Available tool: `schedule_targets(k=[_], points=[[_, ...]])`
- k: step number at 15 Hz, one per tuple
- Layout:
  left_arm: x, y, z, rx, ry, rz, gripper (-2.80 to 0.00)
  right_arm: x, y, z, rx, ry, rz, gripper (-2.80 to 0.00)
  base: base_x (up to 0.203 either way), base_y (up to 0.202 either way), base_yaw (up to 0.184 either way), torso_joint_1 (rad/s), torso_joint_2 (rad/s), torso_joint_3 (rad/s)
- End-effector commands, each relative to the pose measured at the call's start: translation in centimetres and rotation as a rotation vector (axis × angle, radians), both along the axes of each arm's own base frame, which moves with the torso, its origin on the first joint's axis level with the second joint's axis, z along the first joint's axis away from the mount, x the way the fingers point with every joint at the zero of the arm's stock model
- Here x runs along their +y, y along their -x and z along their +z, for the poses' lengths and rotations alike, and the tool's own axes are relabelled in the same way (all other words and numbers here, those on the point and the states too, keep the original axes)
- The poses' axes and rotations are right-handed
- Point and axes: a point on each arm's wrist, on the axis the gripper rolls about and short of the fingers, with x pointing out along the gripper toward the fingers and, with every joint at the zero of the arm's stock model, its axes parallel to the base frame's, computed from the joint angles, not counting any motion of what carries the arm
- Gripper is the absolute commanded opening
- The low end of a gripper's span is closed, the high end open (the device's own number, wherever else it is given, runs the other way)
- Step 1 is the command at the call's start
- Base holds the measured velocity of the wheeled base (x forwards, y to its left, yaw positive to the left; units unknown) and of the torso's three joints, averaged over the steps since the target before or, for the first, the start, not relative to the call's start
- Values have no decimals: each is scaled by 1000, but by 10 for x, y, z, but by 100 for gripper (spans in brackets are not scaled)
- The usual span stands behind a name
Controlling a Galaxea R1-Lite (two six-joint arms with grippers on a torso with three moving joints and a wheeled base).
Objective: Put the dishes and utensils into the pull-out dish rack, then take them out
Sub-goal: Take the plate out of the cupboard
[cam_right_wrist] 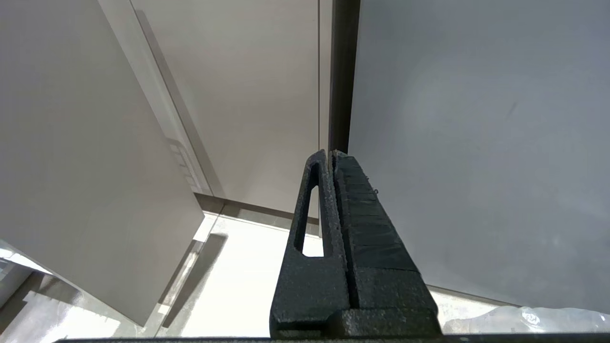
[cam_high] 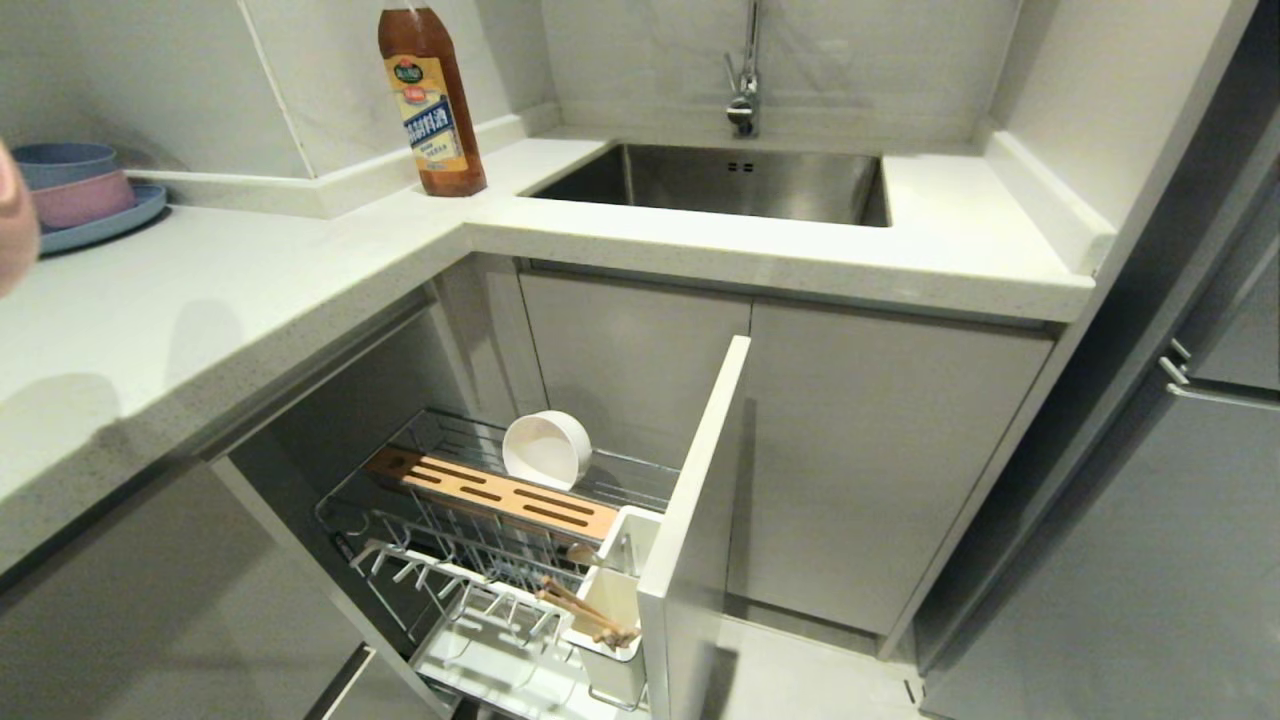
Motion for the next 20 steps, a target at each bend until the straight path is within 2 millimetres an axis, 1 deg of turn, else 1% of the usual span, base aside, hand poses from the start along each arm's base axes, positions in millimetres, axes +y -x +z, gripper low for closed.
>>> schedule_targets(k=[1,2,3,5,7,11,13,14,16,20], points=[[5,-10,-1,29,-77,105,-280,0,0,0,2,1,1,-280,0,0,0,0,0,0],[8,-19,-2,62,-153,175,-280,0,0,-1,3,1,0,-280,0,0,0,0,0,0],[12,-31,-5,117,-247,257,-280,0,0,-1,2,0,0,-280,0,0,0,0,0,0],[17,-52,-11,206,-358,336,-280,0,0,-1,2,0,1,-280,0,0,0,0,0,0],[20,-73,-19,304,-433,382,-280,0,0,-1,3,0,1,-280,0,0,0,0,0,0],[23,-126,-27,433,-510,420,-280,0,0,-1,3,1,1,-280,0,0,0,0,0,0],[25,-153,-35,508,-590,478,-280,0,0,-1,3,0,1,-280,0,0,0,0,0,0],[26,-163,-40,541,-626,503,-280,0,0,-1,3,0,0,-280,0,0,0,0,0,0],[27,-177,-48,591,-659,535,-280,0,0,-1,3,0,0,-280,0,0,0,0,0,0],[32,-191,-63,697,-696,574,-280,0,0,-1,3,1,1,-280,0,0,0,0,0,0]])
